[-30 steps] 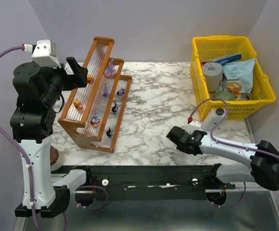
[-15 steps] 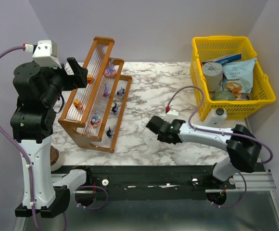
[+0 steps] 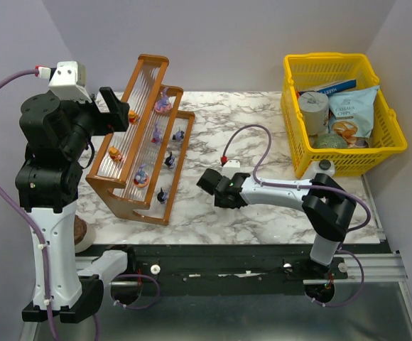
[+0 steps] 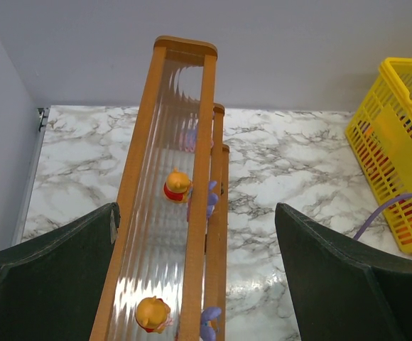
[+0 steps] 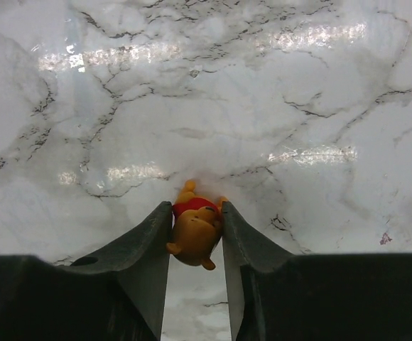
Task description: Place and organize the plastic toys onto the shelf
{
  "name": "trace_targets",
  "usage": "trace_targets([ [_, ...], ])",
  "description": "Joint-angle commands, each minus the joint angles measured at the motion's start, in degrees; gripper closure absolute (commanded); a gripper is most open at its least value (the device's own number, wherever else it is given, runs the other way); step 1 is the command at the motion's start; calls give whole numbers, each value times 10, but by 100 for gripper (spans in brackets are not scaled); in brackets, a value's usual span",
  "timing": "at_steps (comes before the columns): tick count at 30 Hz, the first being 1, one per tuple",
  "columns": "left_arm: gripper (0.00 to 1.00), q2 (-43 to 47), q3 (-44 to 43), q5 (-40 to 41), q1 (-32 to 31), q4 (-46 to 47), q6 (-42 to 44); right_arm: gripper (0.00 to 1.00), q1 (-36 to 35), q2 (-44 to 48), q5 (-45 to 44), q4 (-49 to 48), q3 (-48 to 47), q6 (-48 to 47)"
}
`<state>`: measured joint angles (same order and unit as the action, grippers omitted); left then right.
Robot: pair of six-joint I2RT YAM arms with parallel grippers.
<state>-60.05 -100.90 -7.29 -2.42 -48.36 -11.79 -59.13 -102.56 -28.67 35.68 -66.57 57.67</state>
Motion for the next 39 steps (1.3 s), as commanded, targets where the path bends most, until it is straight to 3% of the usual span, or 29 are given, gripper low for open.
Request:
trace_targets([
  [1,1,2,4,3,0,-4,11,43,0,5,9,-21,-8,-34],
  [4,1,2,5,3,0,-3,12,28,1,26,6,-30,-9,-55],
  [7,1,1,5,5,0,-4,13,20,2,46,5,-31,-17,-70],
  [12,1,5,8,3,0,-3,12,18,15,99,12,-35,1,-77],
  [18,1,9,16,2,0,-2,12,43,82,172,48,-82,64,-93],
  [22,1,9,17,-1,0,-1,12,77,129,151,100,-110,85,-120],
  [25,1,7,15,-3,0,-1,10,90,140,117,119,-124,80,-142],
  [30,1,4,15,-7,0,-1,8,99,149,67,174,-153,82,-147],
  [39,1,-3,11,-10,0,1,4,99,150,46,233,-174,126,-128],
])
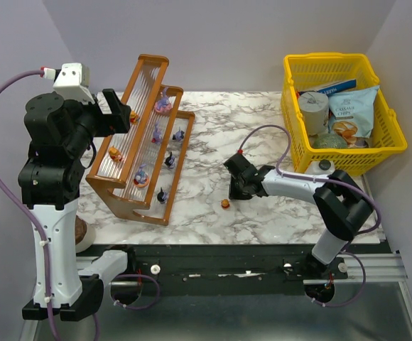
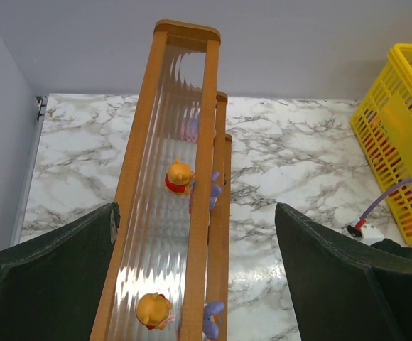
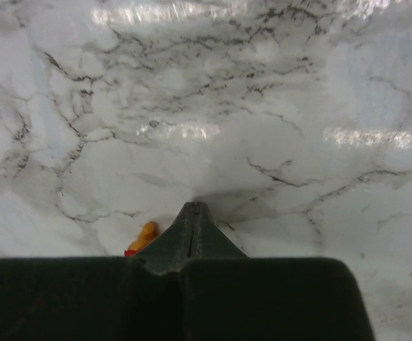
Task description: Place and organize the plastic toys onto the shelf
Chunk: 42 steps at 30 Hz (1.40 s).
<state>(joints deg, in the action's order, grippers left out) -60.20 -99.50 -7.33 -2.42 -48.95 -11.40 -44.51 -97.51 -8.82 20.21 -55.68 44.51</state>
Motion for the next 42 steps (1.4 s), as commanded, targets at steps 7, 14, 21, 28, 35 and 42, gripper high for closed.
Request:
trace_targets([
  [7,1,-4,-2,-12,0,7,0,99,3,-5,62,-36,47,15],
  [14,1,0,4,-15,0,8,0,99,1,30,67,-23,88,39],
  [21,1,5,10,-15,0,10,-2,99,-15,63,78,-41,119,46],
  [28,1,13,19,-18,0,11,-4,99,-37,73,101,-64,126,44],
  [35,1,22,33,-18,0,16,-8,99,-64,103,35,-10,119,63],
  [42,1,22,32,-21,0,15,-10,93,-86,194,-54,14,139,21],
])
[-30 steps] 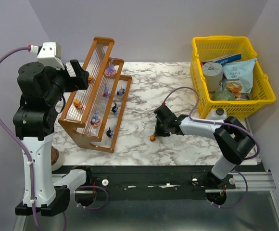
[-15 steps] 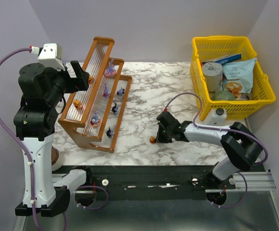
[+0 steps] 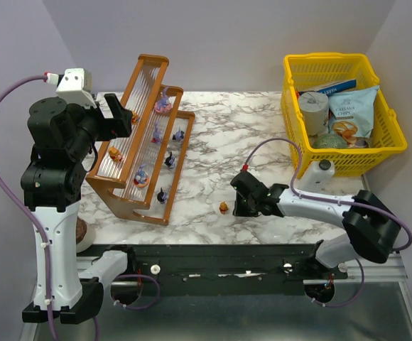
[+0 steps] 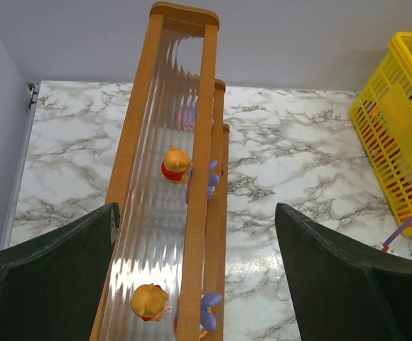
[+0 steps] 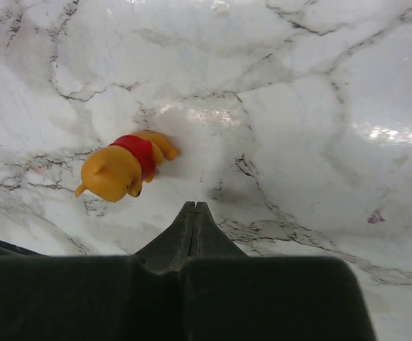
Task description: Place and organize the plastic toys onto the shelf
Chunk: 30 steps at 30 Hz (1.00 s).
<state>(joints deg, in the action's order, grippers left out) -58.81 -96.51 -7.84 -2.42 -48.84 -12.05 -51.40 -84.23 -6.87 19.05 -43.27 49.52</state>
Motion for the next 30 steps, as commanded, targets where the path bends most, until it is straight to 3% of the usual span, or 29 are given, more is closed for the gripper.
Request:
trace_targets([
  [1,1,7,2,-17,0,14,-4,82,-20,72,-85,18,22,-59],
  [3,1,5,3,-20,0,15,-6,63,-34,98,-89,-28,34,-99],
  [4,1,5,3,-21,0,15,-8,43,-38,120,-92,-48,41,-136],
  [7,1,2,-2,-25,0,15,-8,19,-42,157,-61,-140,77,-211],
  [10,1,-2,-10,-28,0,17,-9,11,-42,158,-47,-217,95,-265],
  [15,1,-8,-21,-34,0,18,-13,9,-42,95,-53,-247,72,-293],
  [30,1,-22,-32,-35,0,16,-11,38,-42,-4,-24,-273,48,-285],
])
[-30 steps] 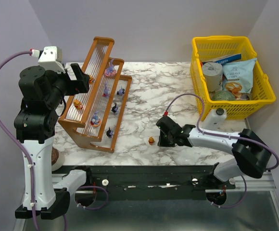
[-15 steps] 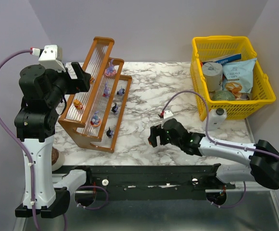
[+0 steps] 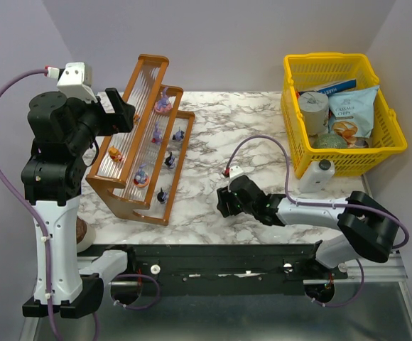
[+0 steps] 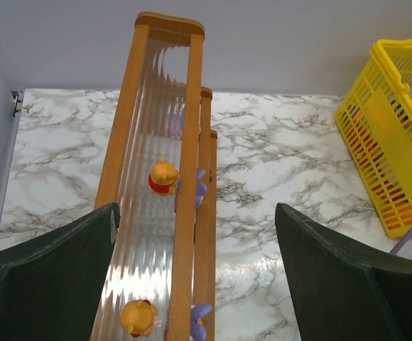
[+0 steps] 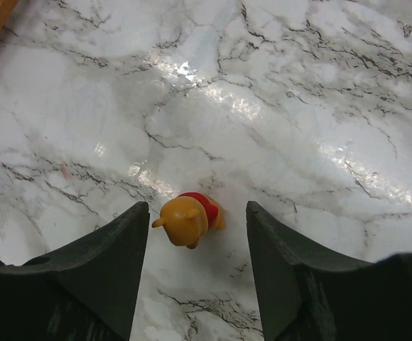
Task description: Place and organize the plastic toys onto the shelf
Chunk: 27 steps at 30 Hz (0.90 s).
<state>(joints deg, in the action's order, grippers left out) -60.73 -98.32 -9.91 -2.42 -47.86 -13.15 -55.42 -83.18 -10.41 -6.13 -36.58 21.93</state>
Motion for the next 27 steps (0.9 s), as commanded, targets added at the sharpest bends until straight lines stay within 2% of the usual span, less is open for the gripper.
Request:
trace_targets([
  [1,1,-3,-13,-14,0,7,0,39,-2,-18,11,-21,-19,-8],
  [4,1,-3,-13,-14,0,7,1,45,-2,-28,14,-21,-21,-8],
  [7,1,-1,-13,-14,0,7,3,55,-2,-32,14,-21,-23,-8],
  [10,1,0,-9,-12,0,8,4,68,-2,-30,14,-21,-26,-12],
  [11,1,2,-7,-12,0,8,5,76,-2,-29,14,-21,-28,-13],
  [15,1,3,-4,-12,0,9,5,92,-1,-10,13,5,-60,-29],
  [20,1,2,-5,-7,0,9,7,96,-1,18,2,59,-154,-89],
  [27,1,-12,-16,10,0,14,13,96,34,-23,52,138,-385,-195],
])
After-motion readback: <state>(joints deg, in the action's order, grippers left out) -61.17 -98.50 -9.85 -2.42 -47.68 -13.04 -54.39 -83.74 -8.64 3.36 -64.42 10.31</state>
